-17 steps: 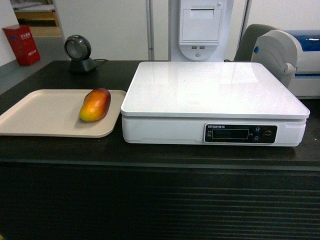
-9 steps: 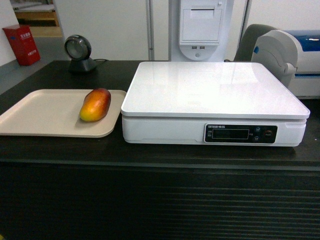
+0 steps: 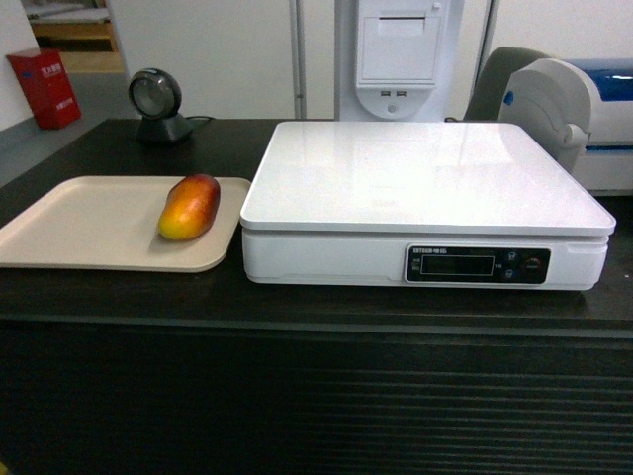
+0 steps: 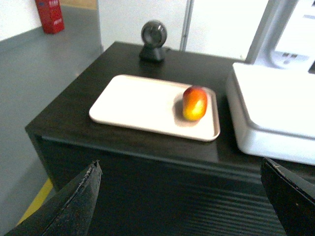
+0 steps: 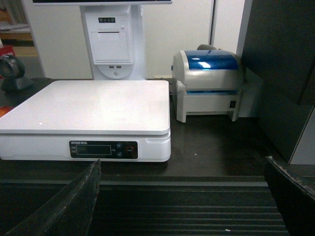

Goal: Place dark red mango on scale at checkout

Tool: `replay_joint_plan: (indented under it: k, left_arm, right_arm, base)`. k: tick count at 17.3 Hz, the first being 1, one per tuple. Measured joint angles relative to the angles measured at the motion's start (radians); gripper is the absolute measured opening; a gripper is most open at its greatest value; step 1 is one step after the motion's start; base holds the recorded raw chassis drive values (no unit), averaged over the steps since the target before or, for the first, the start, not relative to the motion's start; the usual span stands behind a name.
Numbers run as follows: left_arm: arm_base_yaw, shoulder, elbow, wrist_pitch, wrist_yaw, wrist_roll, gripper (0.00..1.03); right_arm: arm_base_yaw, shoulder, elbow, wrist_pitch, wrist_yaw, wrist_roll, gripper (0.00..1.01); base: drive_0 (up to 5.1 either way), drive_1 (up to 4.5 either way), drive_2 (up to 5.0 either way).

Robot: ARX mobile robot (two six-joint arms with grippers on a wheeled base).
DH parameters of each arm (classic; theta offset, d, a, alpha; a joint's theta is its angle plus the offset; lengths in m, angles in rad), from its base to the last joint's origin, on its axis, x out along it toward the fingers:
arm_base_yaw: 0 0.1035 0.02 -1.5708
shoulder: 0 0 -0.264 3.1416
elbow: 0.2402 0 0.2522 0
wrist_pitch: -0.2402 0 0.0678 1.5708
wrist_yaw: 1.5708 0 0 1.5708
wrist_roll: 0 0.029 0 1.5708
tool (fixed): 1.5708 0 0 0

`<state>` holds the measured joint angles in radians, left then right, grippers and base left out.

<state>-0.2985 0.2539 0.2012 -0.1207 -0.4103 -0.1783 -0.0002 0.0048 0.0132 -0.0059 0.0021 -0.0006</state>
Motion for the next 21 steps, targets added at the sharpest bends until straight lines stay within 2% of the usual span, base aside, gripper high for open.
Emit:
replay_joint_plan:
  k: [1, 2, 3, 4, 5, 6, 7, 9, 11, 14, 17, 19, 21]
  left_arm:
    - [-0.076, 0.034, 0.051, 0.064, -0.019, -0.002, 0.98]
    - [-0.089, 0.093, 0.078, 0.122, -0.016, 0.001, 0.98]
    - [-0.058, 0.188, 0.08, 0.185, 0.029, 0.008, 0.98]
    - [0.019, 0.447, 0.133, 0.368, 0.157, 0.023, 0.98]
    - [0.066, 0.662, 0.239, 0.503, 0.264, 0.037, 0.98]
    - [0.123, 0.828, 0.325, 0.56, 0.328, 0.054, 0.98]
    - [0.144, 0.911, 0.369, 0.571, 0.357, 0.06, 0.98]
    - [0.182, 1.157, 0.51, 0.556, 0.423, 0.082, 0.98]
    - [0.196, 1.366, 0.661, 0.518, 0.45, 0.101, 0.98]
    - [0.208, 1.613, 0.914, 0.399, 0.483, 0.136, 0.98]
    - [0.222, 1.782, 1.118, 0.28, 0.488, 0.18, 0.98]
    - [0.23, 1.879, 1.255, 0.203, 0.481, 0.196, 0.98]
    - [0.232, 1.921, 1.314, 0.164, 0.481, 0.206, 0.98]
  right_arm:
    - [0.0, 0.0, 0.0, 0.002, -0.003, 0.0, 0.98]
    - [0.0, 0.0, 0.0, 0.003, -0.002, 0.0, 0.98]
    - [0.0, 0.0, 0.0, 0.002, -0.003, 0.0, 0.98]
    - [0.0, 0.0, 0.0, 0.002, -0.003, 0.0, 0.98]
    - [0.0, 0.0, 0.0, 0.002, -0.003, 0.0, 0.98]
    - [0.0, 0.0, 0.0, 0.002, -0.002, 0.0, 0.98]
    - [0.0, 0.0, 0.0, 0.002, -0.002, 0.0, 0.98]
    - [0.0, 0.0, 0.0, 0.002, -0.003, 0.0, 0.98]
    - [0.0, 0.0, 0.0, 0.002, -0.002, 0.0, 0.98]
    - [0.0, 0.0, 0.0, 0.002, -0.003, 0.0, 0.98]
    - [0.0, 0.0, 0.0, 0.002, -0.002, 0.0, 0.98]
    - [0.0, 0.0, 0.0, 0.002, -0.002, 0.0, 0.98]
    - [0.0, 0.0, 0.0, 0.002, -0.003, 0.0, 0.98]
  base:
    - [0.0, 0.0, 0.0]
    - [0.0, 0.0, 0.0]
    - [0.0, 0.0, 0.0]
    - [0.0, 0.0, 0.0]
    - [0.0, 0.0, 0.0]
    - [0.0, 0.0, 0.0]
    - [0.0, 0.0, 0.0]
    - [0.0, 0.0, 0.0]
    - [0.0, 0.0, 0.0]
    - [0.0, 0.0, 0.0]
    - [0.0, 0.0, 0.0]
    - [0.0, 0.0, 0.0]
    - [0.0, 0.0, 0.0]
